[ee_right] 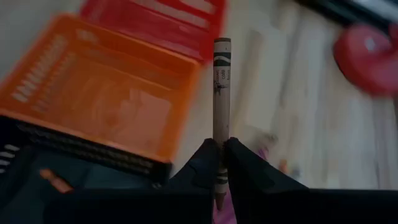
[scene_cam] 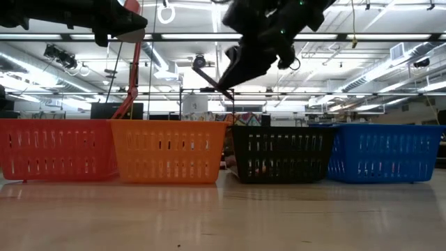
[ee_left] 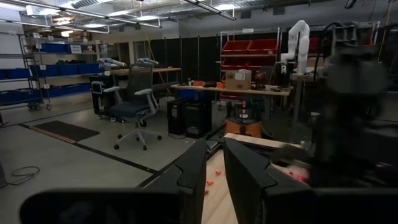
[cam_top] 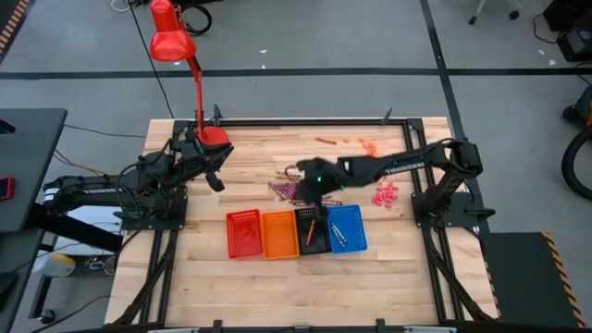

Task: Sort crayons
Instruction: Put the brown crayon into the orange bin, then put the black crayon into the blue bin

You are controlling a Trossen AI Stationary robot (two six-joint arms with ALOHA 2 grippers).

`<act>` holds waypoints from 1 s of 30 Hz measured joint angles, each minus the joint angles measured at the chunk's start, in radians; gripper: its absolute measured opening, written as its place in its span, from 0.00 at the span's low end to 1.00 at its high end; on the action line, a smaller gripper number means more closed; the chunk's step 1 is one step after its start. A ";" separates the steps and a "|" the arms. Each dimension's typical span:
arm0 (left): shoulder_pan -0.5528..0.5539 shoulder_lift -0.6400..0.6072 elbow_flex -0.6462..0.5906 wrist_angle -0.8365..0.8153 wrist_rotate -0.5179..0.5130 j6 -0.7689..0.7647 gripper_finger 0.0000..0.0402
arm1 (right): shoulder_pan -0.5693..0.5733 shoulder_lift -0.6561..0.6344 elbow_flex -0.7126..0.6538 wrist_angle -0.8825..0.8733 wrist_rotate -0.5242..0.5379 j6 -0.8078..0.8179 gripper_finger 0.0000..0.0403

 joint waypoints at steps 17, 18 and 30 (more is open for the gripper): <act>0.000 0.000 0.000 -0.002 0.000 0.002 0.17 | 0.196 0.260 0.001 0.188 0.131 -0.502 0.14; 0.000 0.000 0.000 -0.002 0.000 0.002 0.17 | 0.200 0.264 0.001 0.184 0.139 -0.522 0.16; 0.000 0.000 0.000 -0.004 0.000 0.004 0.17 | 0.212 0.223 0.000 0.282 0.253 -0.524 0.29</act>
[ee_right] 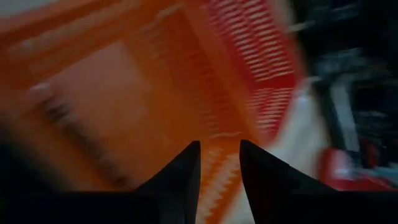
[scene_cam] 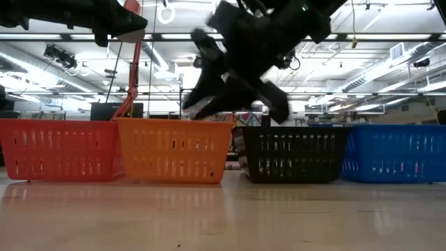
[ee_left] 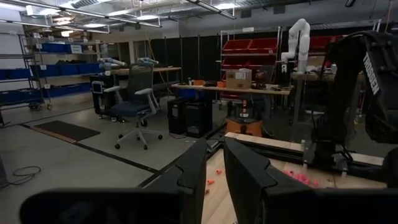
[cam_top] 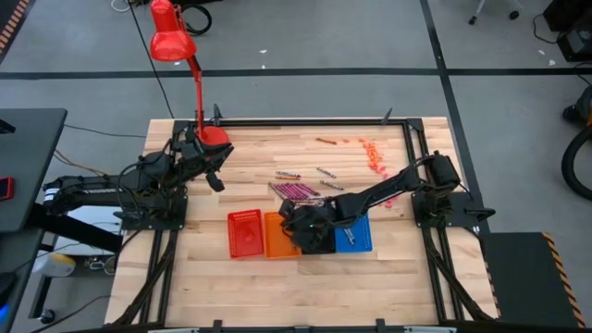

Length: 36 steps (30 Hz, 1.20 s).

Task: Sort crayons
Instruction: Put the black crayon into the blue bin

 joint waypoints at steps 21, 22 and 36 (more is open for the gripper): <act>0.000 0.000 0.000 0.000 0.000 -0.001 0.17 | -0.292 -0.137 0.000 -0.374 0.122 0.588 0.29; 0.000 0.000 0.000 -0.001 0.000 0.000 0.17 | -0.312 -0.135 0.000 -0.392 0.115 0.626 0.29; 0.000 0.000 0.000 0.000 0.000 -0.001 0.17 | -0.512 -0.128 -0.010 -0.646 -0.003 0.992 0.29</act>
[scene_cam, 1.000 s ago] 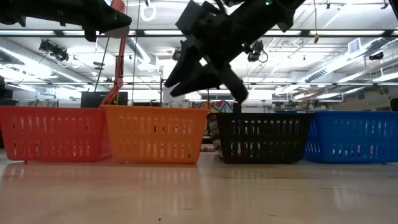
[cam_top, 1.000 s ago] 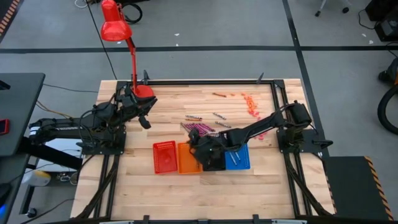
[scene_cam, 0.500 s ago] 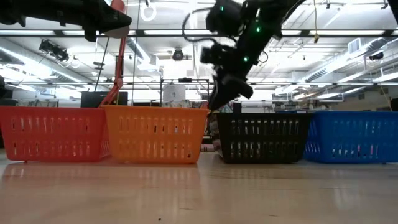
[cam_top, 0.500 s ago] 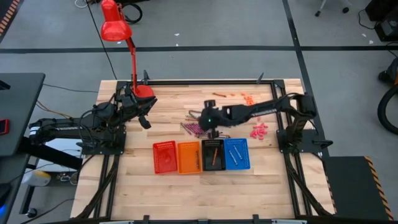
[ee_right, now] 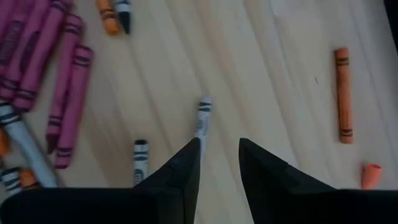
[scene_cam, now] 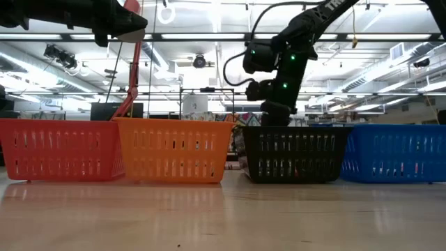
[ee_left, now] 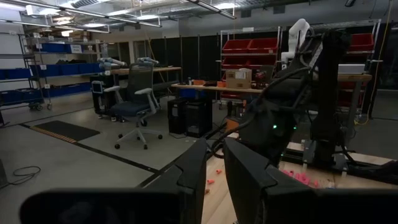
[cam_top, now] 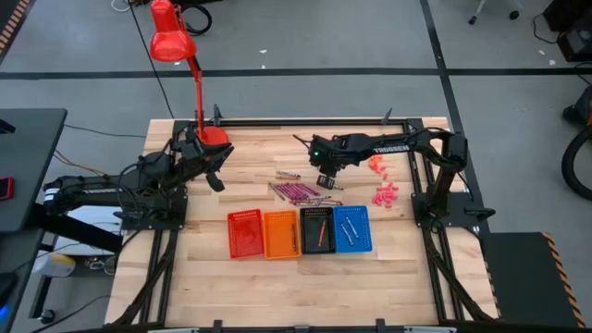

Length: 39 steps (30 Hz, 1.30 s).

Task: Sort crayons
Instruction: Put the black crayon into the blue bin

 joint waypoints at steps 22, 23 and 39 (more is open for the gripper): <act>0.000 0.000 0.000 0.001 0.000 0.000 0.17 | -0.059 0.000 -0.177 0.134 -0.112 0.068 0.29; 0.000 0.000 0.000 0.001 0.000 0.000 0.17 | -0.059 -0.001 -0.182 0.135 -0.112 0.073 0.29; 0.000 0.000 0.000 0.001 0.000 -0.001 0.17 | -0.056 -0.003 -0.190 0.116 -0.112 0.042 0.03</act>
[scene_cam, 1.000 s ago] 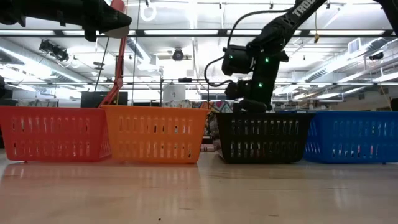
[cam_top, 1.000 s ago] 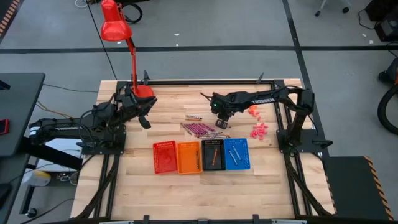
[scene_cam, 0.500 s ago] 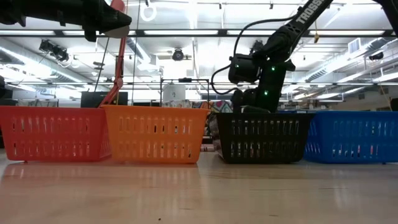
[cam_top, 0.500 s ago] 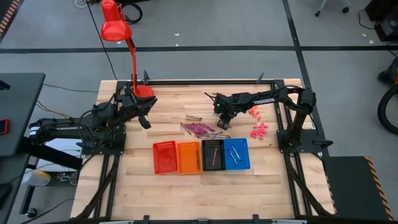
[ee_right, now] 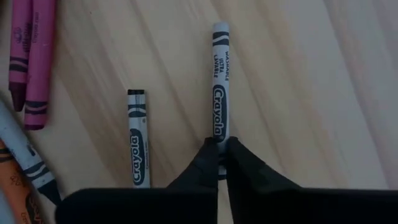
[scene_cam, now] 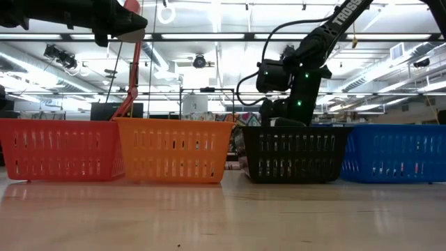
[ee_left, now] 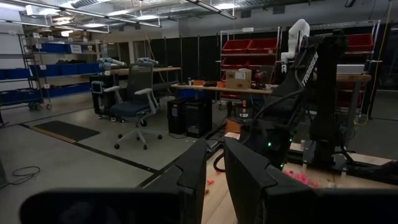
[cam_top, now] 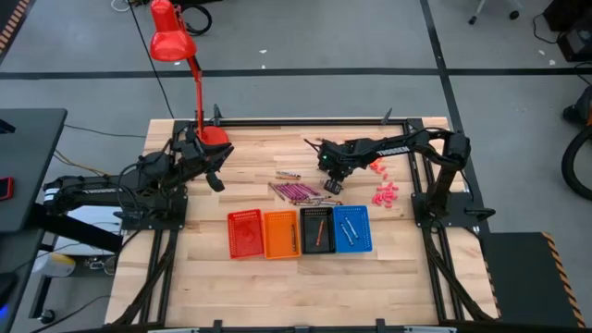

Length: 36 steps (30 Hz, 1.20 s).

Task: Sort crayons
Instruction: Put the black crayon into the blue bin

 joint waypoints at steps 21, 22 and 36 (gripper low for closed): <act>0.000 0.000 0.000 0.002 0.000 0.040 0.17 | 0.172 -0.084 0.213 -0.440 -0.001 0.210 0.08; 0.000 0.000 0.000 0.004 0.000 0.040 0.17 | 0.194 -0.107 0.214 -0.460 -0.004 0.239 0.08; 0.000 0.000 0.000 0.139 0.000 0.041 0.17 | 0.512 -0.304 0.214 -0.685 -0.135 0.640 0.09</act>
